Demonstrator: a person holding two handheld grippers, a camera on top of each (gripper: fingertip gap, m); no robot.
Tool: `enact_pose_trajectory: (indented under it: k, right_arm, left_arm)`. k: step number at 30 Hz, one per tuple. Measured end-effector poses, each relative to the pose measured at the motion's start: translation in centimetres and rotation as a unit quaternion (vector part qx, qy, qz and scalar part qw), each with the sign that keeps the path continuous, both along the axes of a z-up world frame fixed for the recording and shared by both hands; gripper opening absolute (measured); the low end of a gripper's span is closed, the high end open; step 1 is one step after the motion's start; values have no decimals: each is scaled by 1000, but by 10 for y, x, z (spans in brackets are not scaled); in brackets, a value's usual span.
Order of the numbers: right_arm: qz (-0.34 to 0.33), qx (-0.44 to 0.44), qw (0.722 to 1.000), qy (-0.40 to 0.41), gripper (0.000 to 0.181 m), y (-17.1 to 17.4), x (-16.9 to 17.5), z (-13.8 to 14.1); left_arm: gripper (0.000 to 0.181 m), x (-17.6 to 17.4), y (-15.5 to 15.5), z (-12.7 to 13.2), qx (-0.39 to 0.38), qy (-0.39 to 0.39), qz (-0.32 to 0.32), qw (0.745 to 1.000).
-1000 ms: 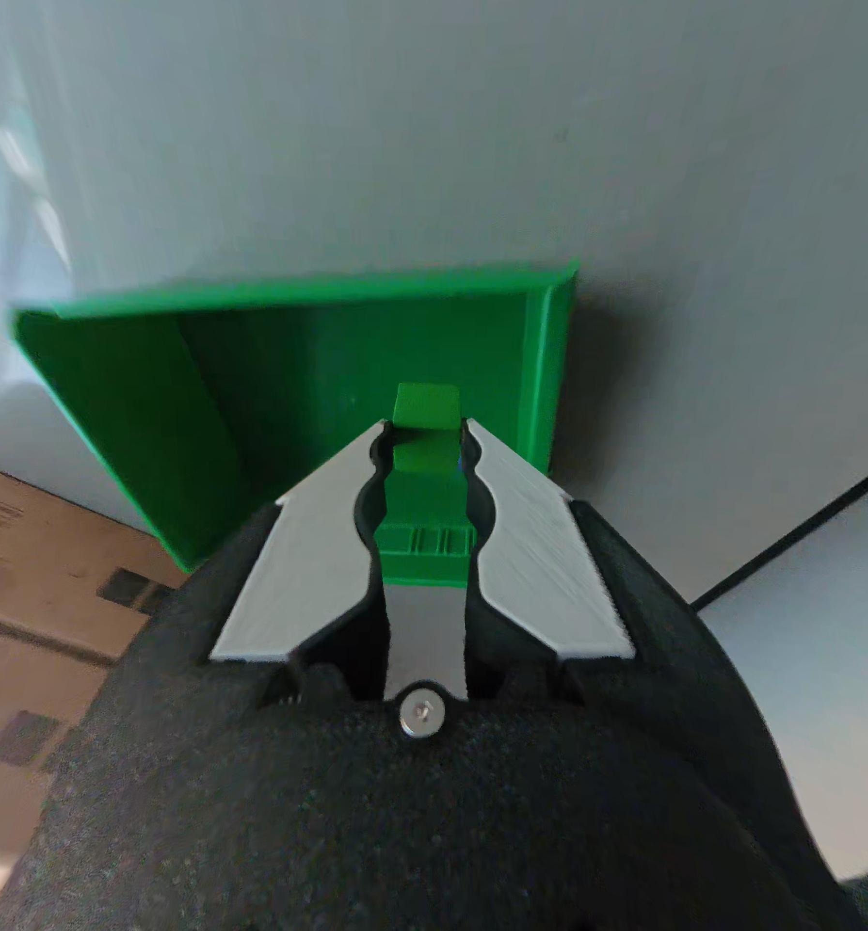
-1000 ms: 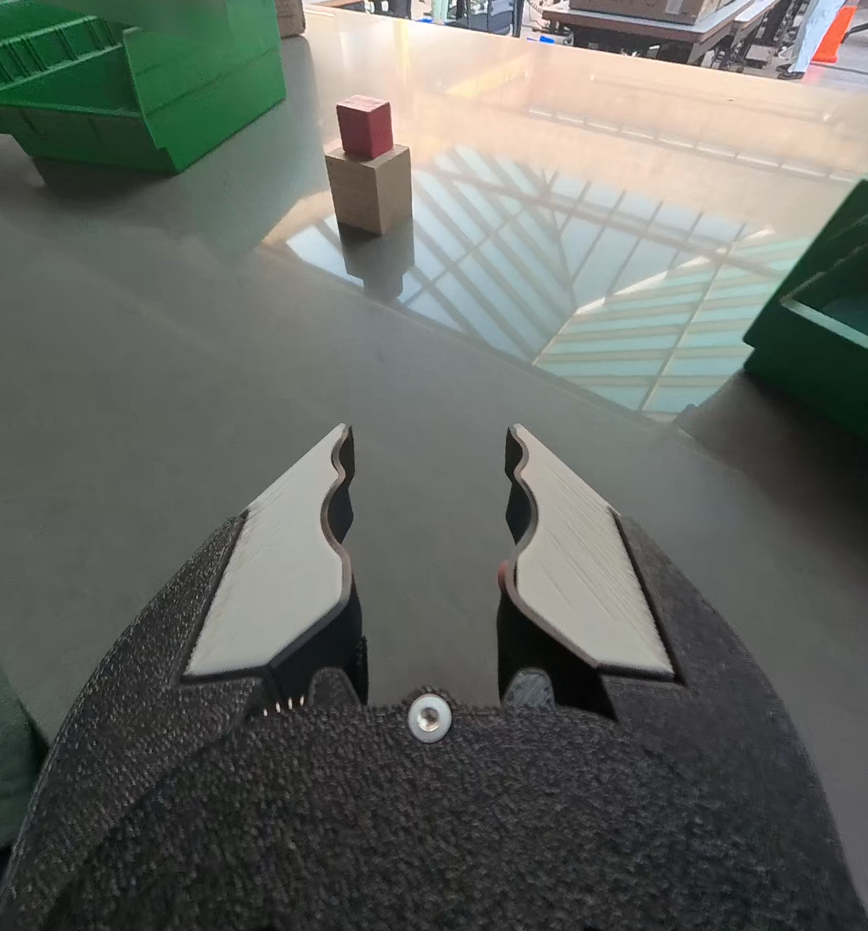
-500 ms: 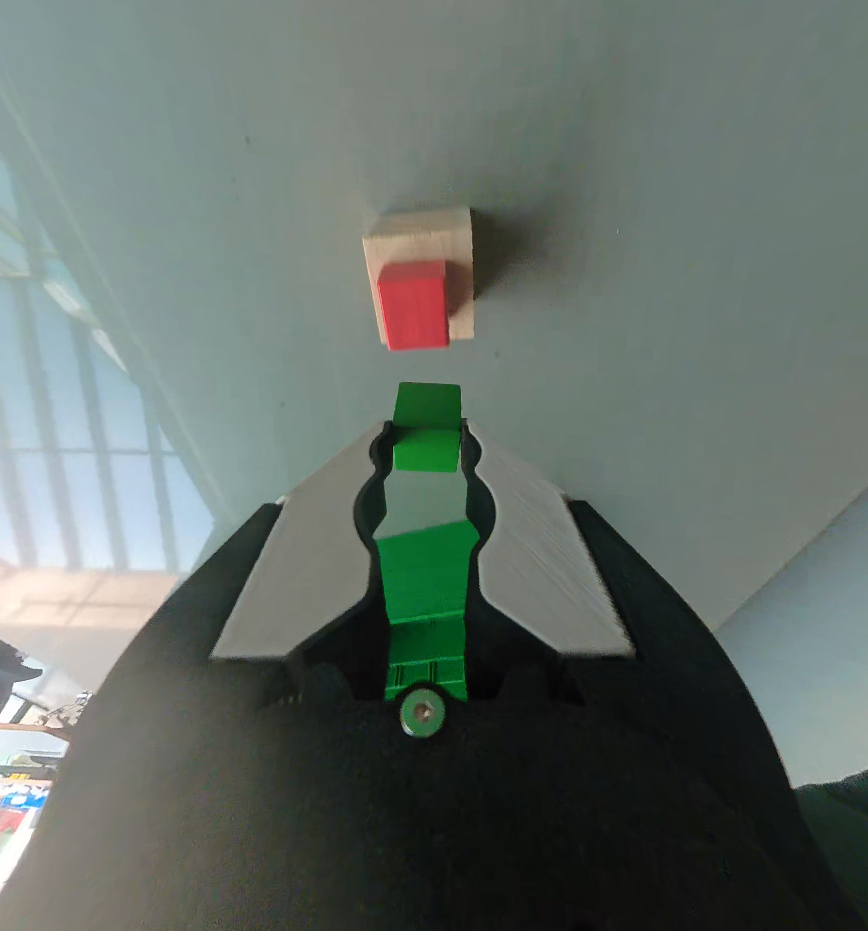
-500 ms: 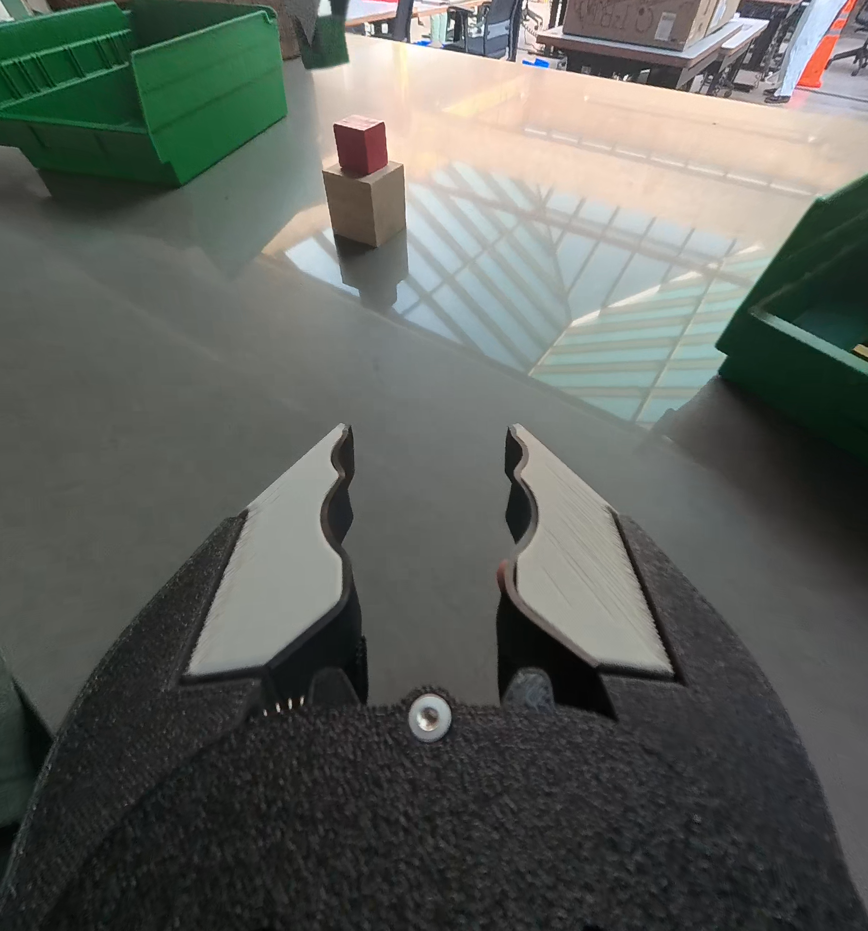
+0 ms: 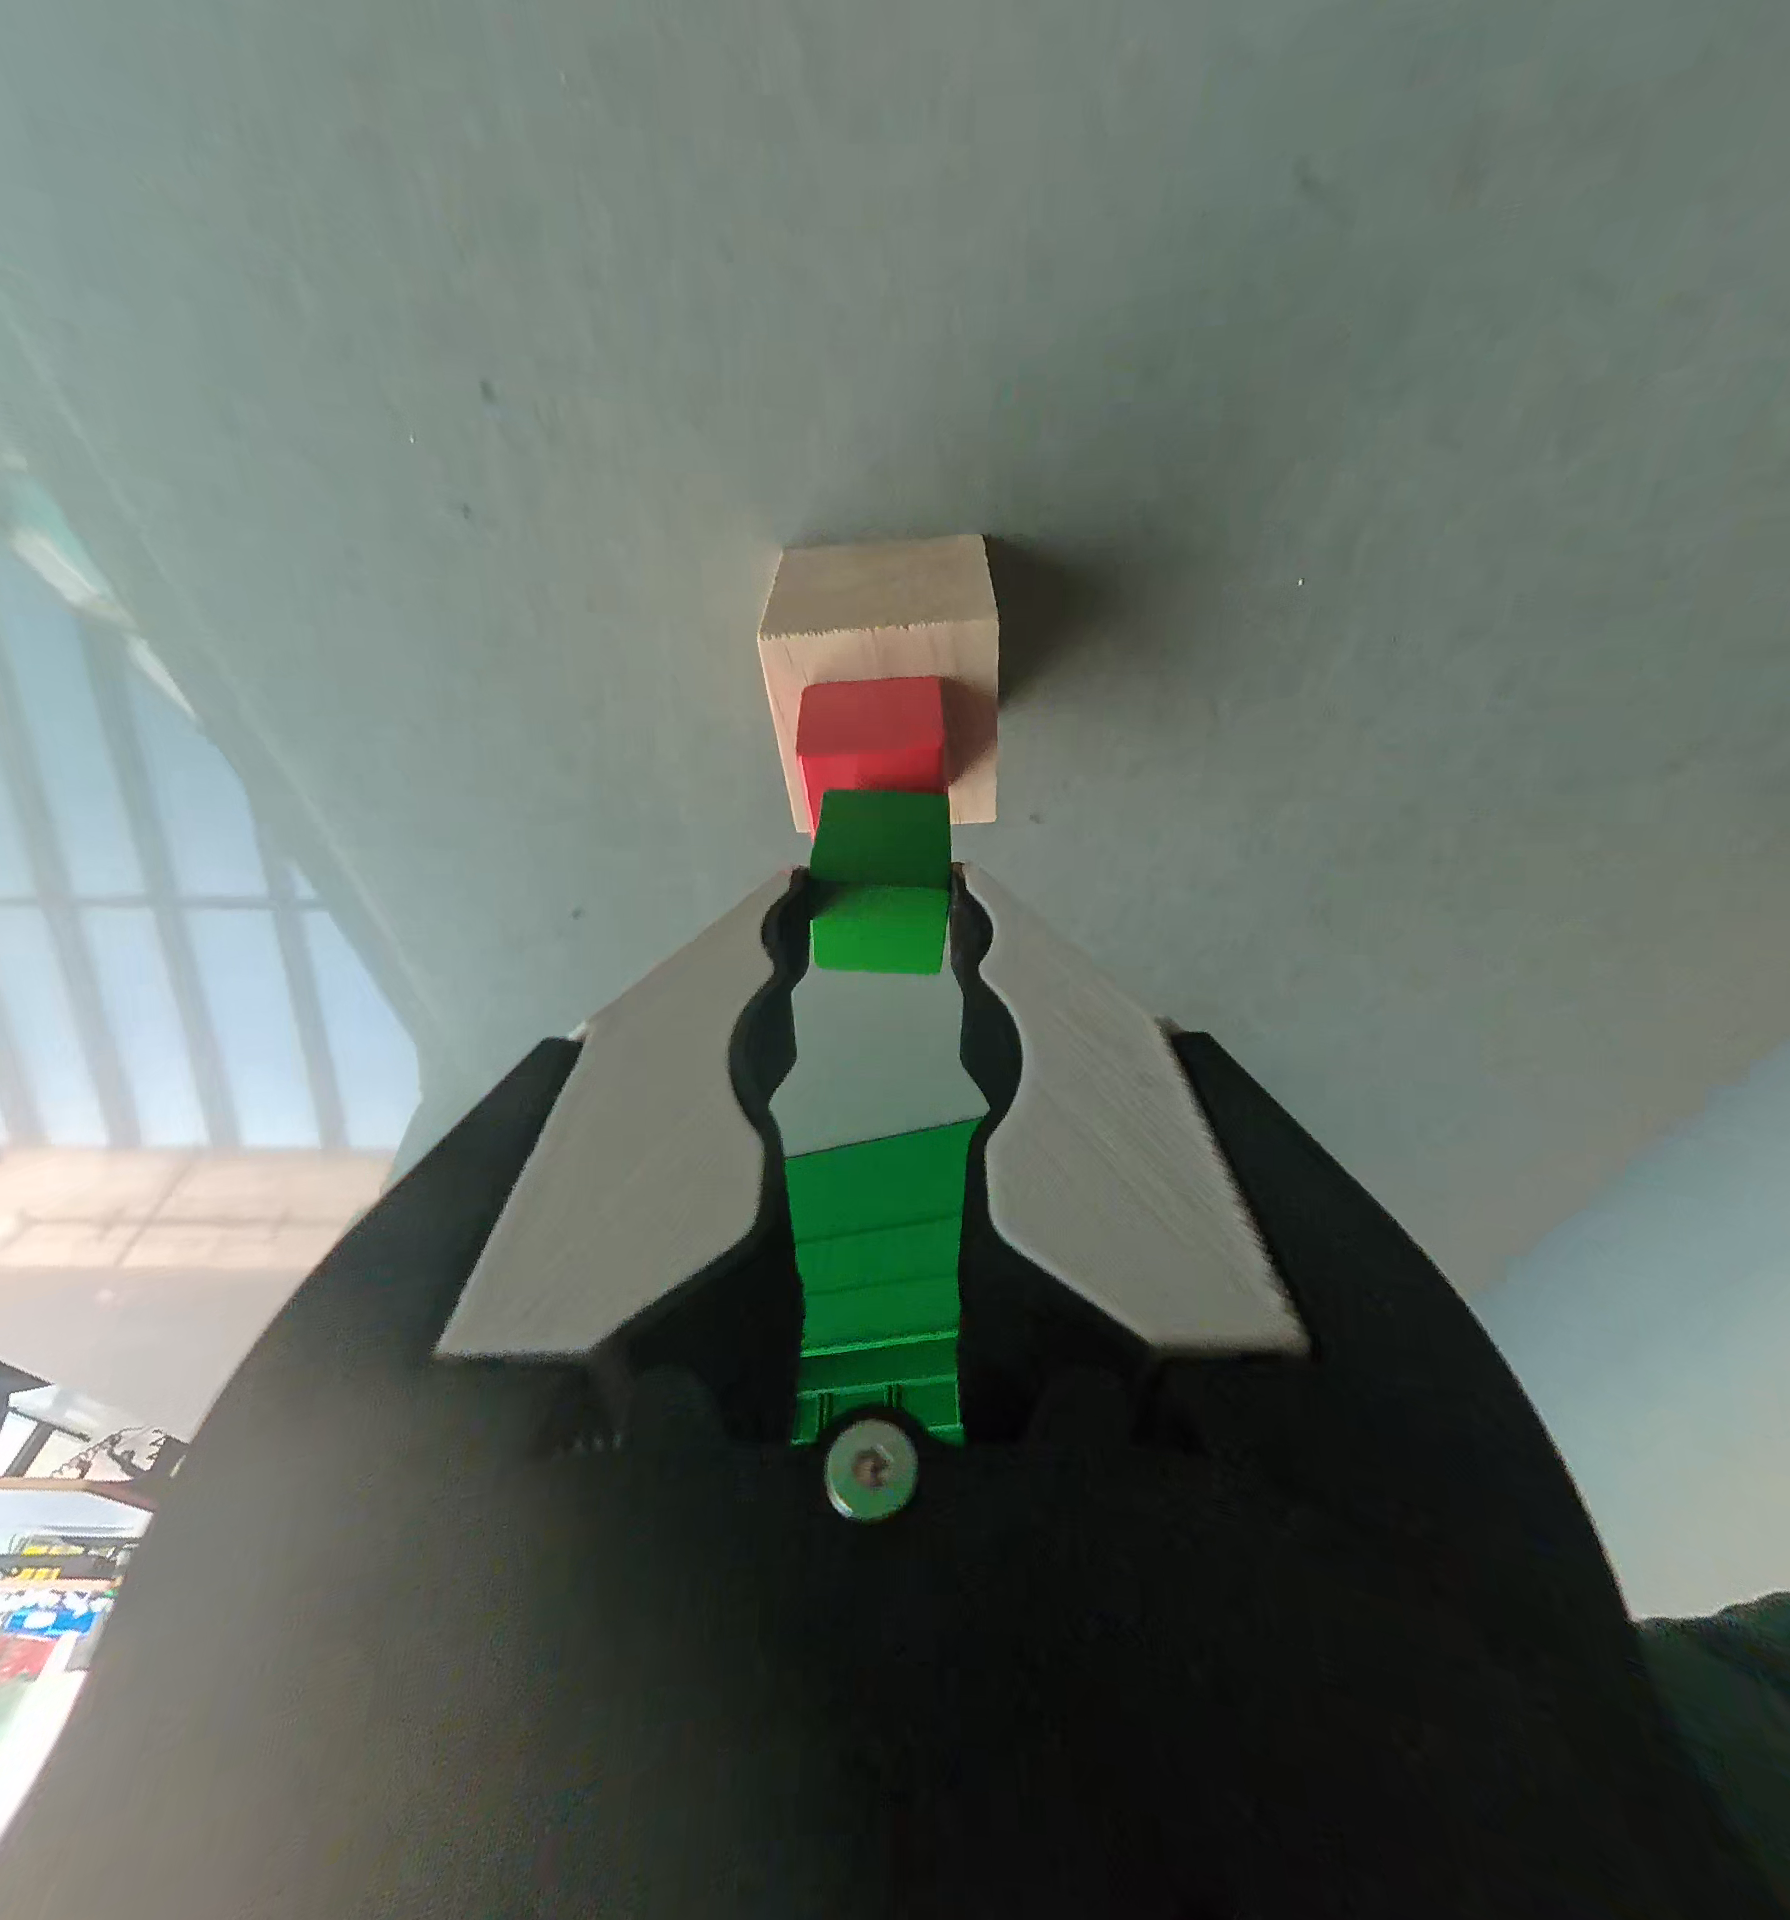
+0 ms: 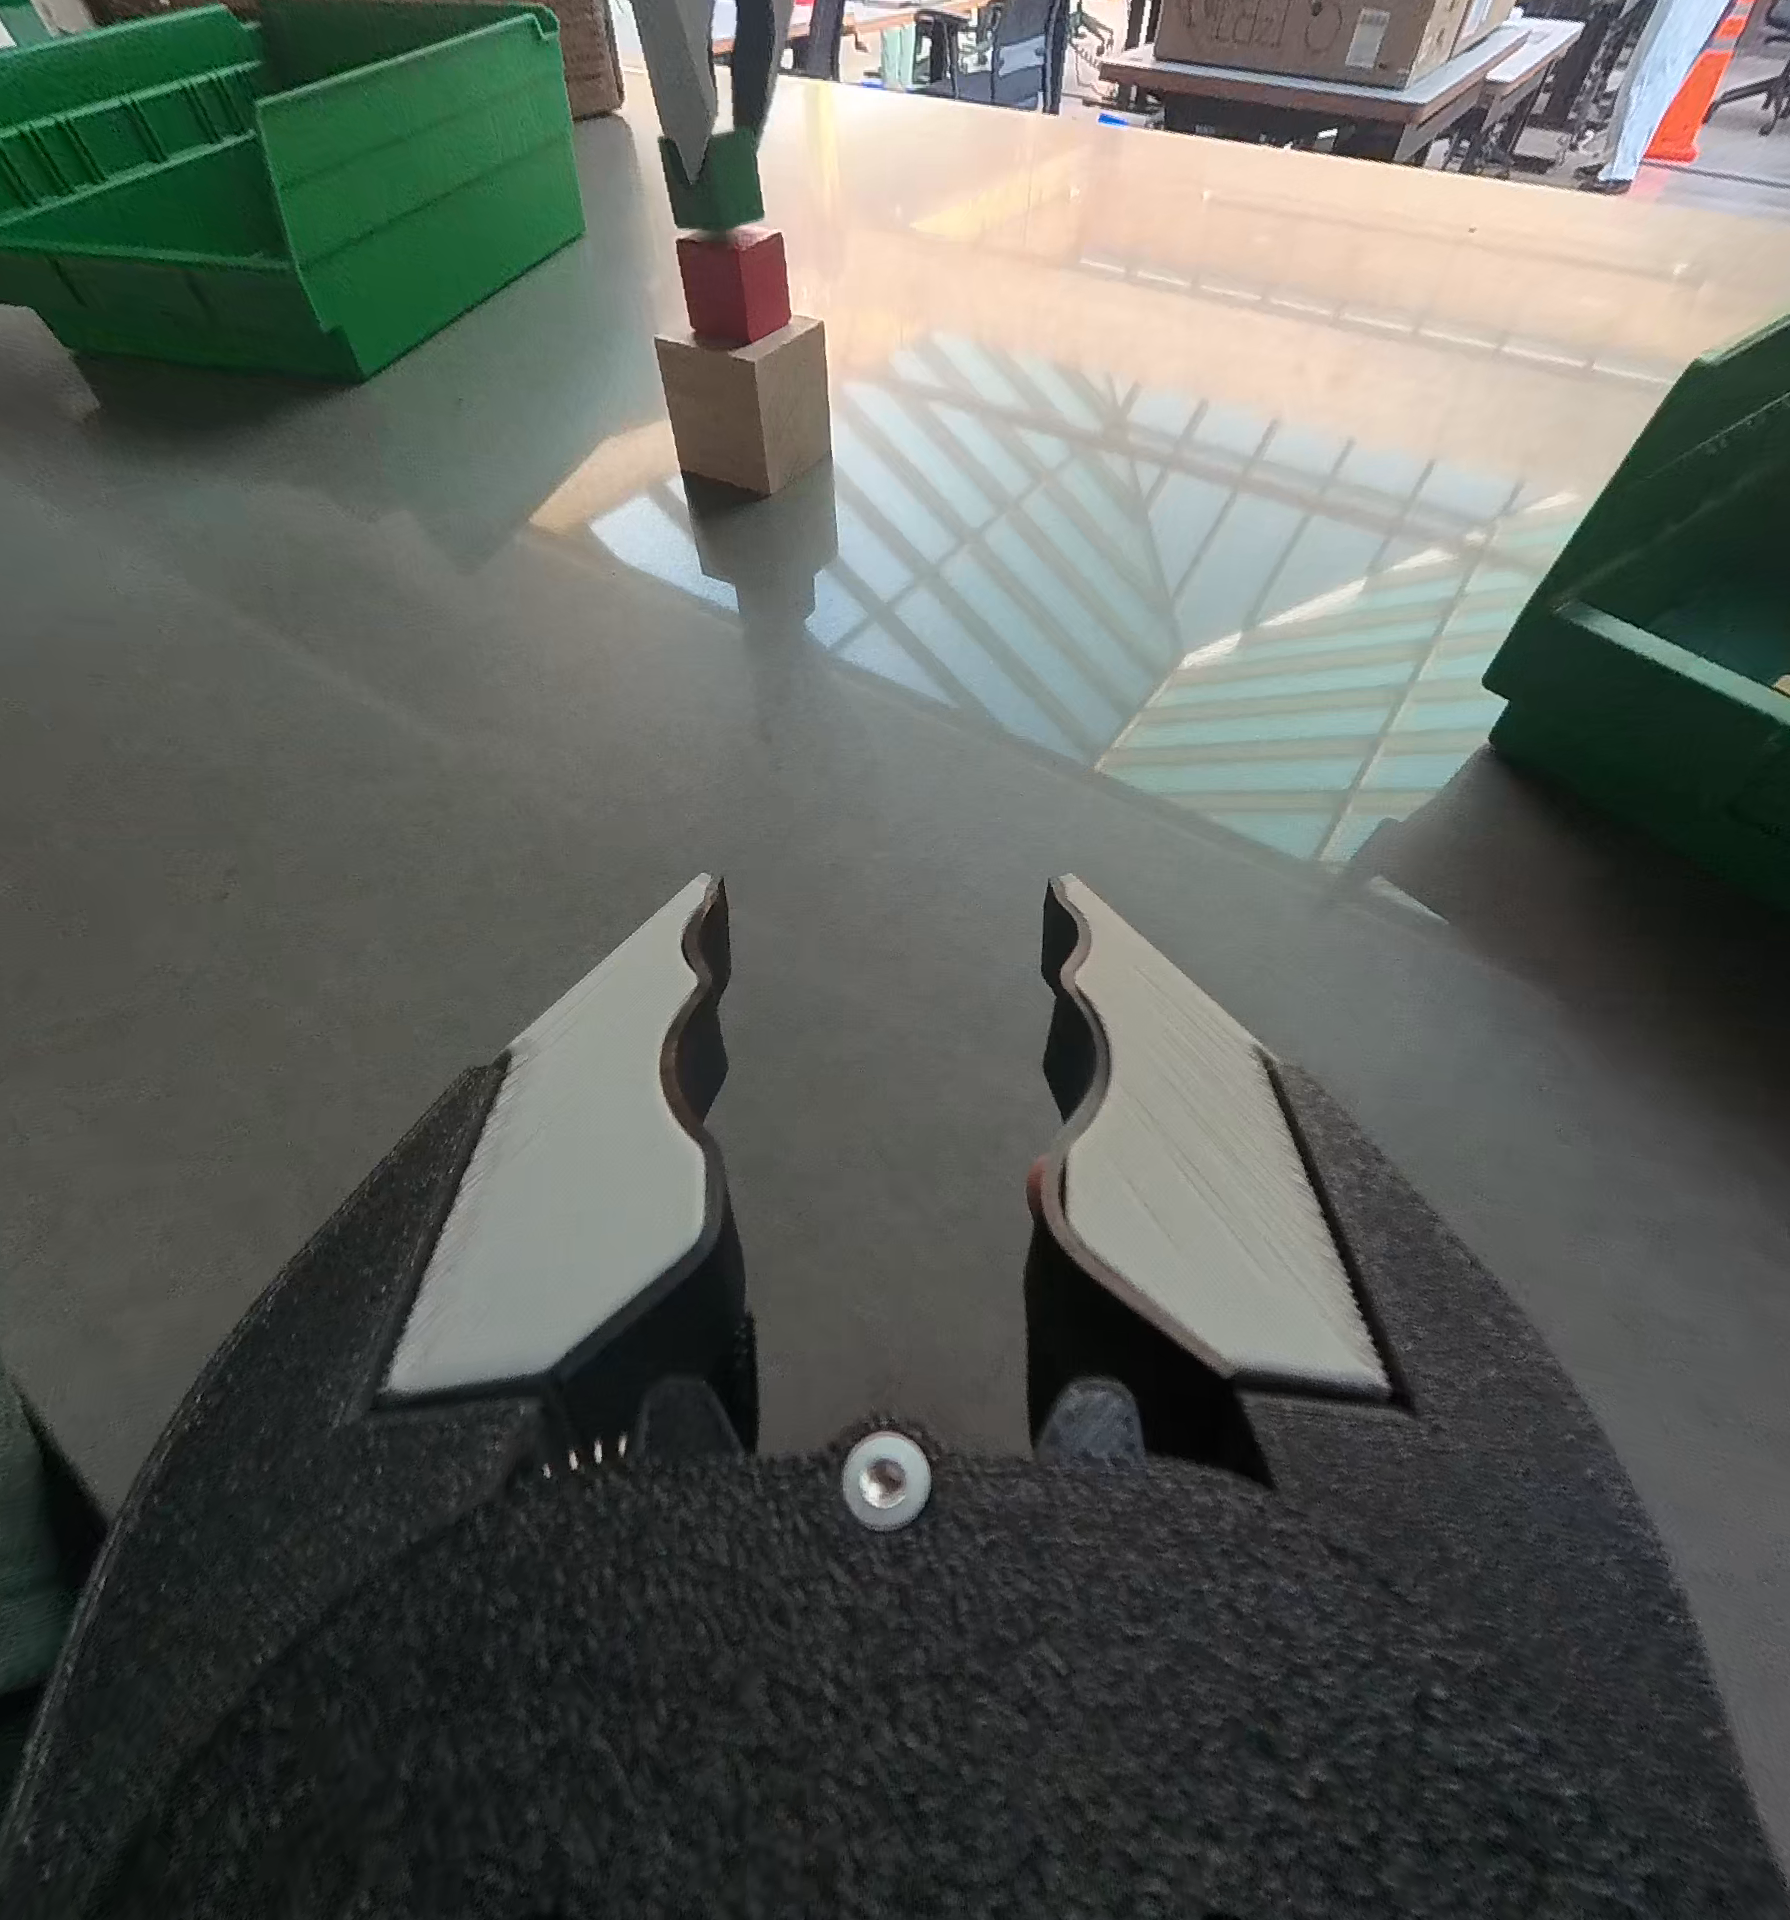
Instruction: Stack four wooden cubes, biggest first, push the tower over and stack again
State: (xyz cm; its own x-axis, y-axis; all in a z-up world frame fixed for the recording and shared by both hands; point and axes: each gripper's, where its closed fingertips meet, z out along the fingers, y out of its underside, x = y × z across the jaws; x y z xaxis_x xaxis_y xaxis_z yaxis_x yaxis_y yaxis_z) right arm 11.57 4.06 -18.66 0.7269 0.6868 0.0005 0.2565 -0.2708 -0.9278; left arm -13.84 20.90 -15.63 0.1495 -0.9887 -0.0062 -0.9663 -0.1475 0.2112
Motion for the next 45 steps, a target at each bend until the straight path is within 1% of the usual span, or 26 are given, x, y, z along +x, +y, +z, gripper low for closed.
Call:
enact_pose_trajectory:
  k: [10,24,28,31,36,40,45]
  right_arm:
    - [-4,-2,1000,3,61,0,3,0]
    - [-4,-3,1000,4,61,1,3,-1]
    - [-3,-4,1000,5,61,1,3,-1]
    - [-3,-4,1000,5,61,1,3,-1]
    - [-3,-5,1000,5,61,1,3,-1]
    - [-3,-5,1000,4,61,2,3,-1]
    - [0,-8,1000,0,61,2,1,-3]
  left_arm:
    - [26,2,3,-3,0,3,9,1000]
    - [26,9,3,-4,3,-15,8,1000]
    - [30,8,5,0,10,-23,8,1000]
    - [35,8,6,5,15,-42,2,999]
    - [36,9,4,7,30,-95,-13,995]
    - [33,7,6,6,43,-140,-4,989]
    - [31,1,6,4,49,-163,6,985]
